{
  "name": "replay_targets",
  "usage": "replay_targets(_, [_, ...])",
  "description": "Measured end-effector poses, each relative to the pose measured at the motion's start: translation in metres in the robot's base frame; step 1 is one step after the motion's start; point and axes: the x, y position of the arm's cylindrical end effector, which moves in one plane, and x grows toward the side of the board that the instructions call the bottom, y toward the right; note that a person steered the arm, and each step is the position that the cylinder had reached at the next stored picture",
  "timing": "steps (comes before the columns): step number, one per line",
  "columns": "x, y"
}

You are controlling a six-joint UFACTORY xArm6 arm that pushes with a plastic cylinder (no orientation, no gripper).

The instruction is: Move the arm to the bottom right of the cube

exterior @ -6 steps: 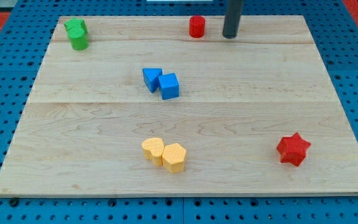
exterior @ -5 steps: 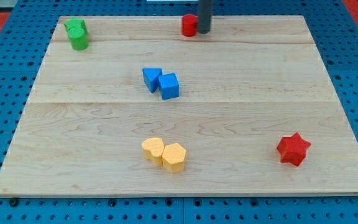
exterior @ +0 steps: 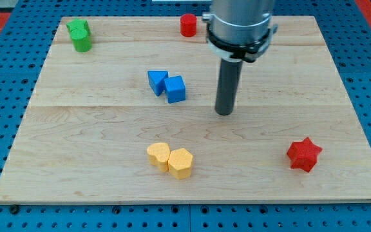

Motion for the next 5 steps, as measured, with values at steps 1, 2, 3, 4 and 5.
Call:
replay_targets(1, [0.0,-0.018])
replay_targets(2, [0.0,-0.022])
replay_targets(3, [-0.004,-0.03])
replay_targets(4, [-0.02,-0.032])
replay_targets(5, [-0.033,-0.113])
